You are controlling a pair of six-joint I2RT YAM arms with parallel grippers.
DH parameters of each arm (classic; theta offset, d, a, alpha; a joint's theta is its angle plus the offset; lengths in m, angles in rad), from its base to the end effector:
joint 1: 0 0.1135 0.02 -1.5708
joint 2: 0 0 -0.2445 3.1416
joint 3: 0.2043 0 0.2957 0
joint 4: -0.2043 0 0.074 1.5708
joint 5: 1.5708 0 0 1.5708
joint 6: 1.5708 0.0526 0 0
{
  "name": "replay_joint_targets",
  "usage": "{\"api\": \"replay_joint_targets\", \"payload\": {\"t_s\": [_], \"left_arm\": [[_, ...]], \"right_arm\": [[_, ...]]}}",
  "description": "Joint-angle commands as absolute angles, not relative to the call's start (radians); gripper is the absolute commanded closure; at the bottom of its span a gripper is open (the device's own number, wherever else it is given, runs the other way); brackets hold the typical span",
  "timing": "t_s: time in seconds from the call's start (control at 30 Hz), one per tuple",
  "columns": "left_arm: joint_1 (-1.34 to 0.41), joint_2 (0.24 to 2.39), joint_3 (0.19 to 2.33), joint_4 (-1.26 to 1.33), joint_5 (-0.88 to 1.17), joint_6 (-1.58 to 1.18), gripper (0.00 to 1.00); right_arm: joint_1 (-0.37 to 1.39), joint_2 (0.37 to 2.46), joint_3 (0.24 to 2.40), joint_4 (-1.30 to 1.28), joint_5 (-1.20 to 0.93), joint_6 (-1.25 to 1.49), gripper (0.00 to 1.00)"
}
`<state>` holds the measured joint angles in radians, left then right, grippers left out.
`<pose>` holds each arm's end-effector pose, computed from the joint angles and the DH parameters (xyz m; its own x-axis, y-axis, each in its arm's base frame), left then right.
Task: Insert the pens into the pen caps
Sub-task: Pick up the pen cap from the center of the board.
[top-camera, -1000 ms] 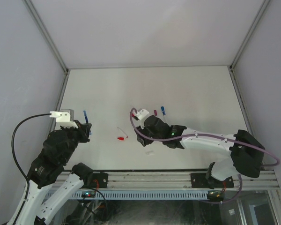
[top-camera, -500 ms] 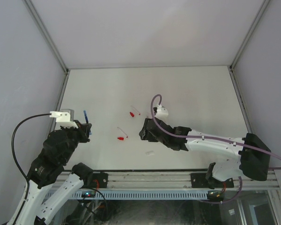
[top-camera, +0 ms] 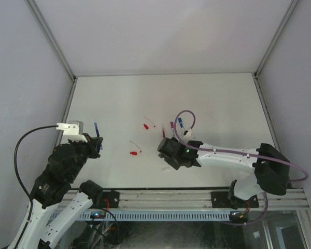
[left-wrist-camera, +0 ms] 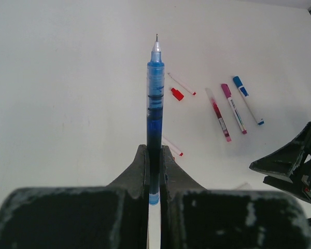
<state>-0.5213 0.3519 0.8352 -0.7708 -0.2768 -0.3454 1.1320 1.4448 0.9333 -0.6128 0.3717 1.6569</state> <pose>0.1272 -0.0565 0.3501 -0.3166 -0.1937 -0.9286 0.1537 0.9555 -0.2518 0.1551 0.2854 0.1557 -0.7410 0.6060 -0.2892 0.4486 0.7672 0.4584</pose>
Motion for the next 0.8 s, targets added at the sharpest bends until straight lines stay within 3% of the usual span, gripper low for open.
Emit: {"api": "replay_joint_targets", "payload": {"t_s": [0.0, 0.27, 0.77], "left_arm": [[-0.515, 0.351, 0.811, -0.726, -0.233, -0.318, 1.00], [-0.515, 0.335, 0.805, -0.726, -0.228, -0.316, 0.99], [-0.515, 0.333, 0.804, -0.724, -0.228, -0.314, 0.99]], "right_arm": [[1.143, 1.483, 0.979, -0.681, 0.335, 1.859, 0.44], [1.127, 1.615, 1.023, -0.711, 0.221, 1.907, 0.50], [1.096, 1.684, 1.038, -0.758, 0.215, 1.908, 0.55]]}}
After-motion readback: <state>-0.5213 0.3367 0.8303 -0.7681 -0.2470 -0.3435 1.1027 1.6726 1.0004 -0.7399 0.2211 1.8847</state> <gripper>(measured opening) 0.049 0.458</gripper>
